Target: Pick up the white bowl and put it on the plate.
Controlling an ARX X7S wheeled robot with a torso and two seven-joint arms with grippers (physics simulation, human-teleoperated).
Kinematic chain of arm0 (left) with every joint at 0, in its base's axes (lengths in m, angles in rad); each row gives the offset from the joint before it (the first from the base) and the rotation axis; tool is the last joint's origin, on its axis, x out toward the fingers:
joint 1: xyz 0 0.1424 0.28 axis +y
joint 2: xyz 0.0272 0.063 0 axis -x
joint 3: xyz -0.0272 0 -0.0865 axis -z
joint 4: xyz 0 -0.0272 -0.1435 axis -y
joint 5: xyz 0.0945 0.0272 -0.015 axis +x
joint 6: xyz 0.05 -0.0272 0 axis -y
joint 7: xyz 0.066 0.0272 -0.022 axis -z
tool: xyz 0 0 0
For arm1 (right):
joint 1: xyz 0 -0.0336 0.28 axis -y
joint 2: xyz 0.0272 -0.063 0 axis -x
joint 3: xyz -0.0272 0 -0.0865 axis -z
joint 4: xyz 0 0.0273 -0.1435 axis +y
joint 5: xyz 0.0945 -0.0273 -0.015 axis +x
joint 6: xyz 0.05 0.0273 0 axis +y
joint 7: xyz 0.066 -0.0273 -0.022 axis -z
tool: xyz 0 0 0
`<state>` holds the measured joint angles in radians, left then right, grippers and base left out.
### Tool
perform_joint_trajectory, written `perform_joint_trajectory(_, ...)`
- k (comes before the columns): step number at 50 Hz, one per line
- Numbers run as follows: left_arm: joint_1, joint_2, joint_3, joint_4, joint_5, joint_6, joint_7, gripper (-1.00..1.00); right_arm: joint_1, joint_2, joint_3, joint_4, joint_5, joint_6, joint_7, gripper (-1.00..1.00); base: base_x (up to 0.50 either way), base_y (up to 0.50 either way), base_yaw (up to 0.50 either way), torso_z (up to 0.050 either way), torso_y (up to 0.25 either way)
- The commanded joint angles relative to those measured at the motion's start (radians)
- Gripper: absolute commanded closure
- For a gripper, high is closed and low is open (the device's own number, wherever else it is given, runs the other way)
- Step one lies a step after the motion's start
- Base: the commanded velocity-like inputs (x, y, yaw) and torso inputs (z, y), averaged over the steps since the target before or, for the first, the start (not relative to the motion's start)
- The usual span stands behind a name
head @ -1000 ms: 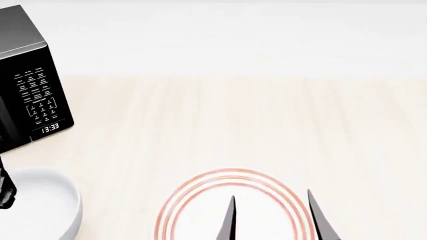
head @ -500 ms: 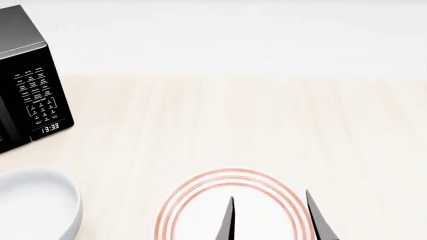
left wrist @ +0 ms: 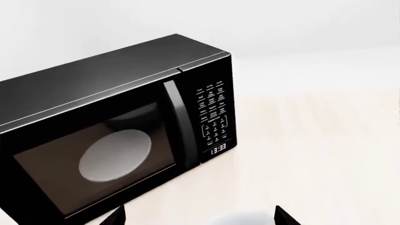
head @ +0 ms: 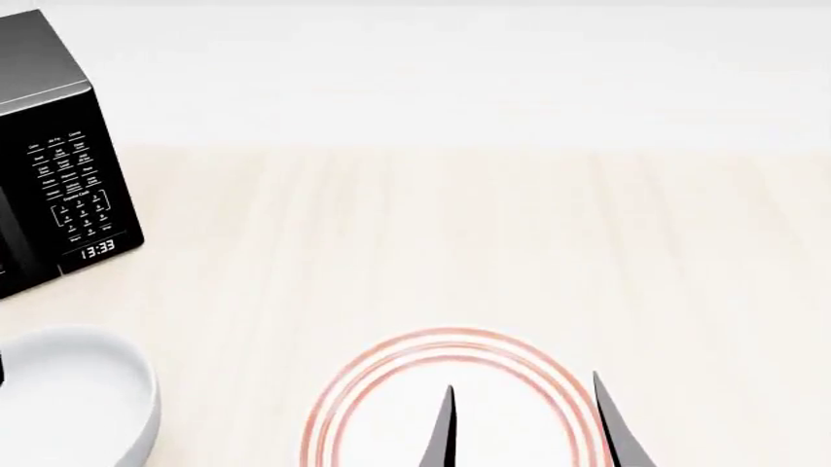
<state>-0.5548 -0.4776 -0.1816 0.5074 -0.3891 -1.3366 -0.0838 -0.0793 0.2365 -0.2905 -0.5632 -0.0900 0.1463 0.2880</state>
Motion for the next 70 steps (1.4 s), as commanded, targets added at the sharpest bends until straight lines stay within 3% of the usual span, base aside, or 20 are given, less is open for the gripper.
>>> perform_joint_trajectory(1, 0.046, 0.032, -0.008, -0.072, 0.015, 0.059, 0.034, -1.0, 0.002, -0.015, 0.017, 0.008, -0.02, -0.002, -0.013, -1.0, 0.0, 0.0, 0.0, 0.0, 0.0)
perform_joint_trajectory(34, 0.122, 0.043, 0.022, -0.191, 0.049, 0.178, 0.03, -1.0, 0.004, 0.001, -0.001, 0.025, -0.013, -0.011, 0.006, -1.0, 0.0, 0.0, 0.0, 0.0, 0.0)
perform_joint_trajectory(70, 0.11, 0.048, 0.07, -0.398, 0.097, 0.323, 0.034, -1.0, 0.015, 0.013, -0.017, 0.047, 0.002, -0.017, 0.022, -1.0, 0.0, 0.0, 0.0, 0.0, 0.0)
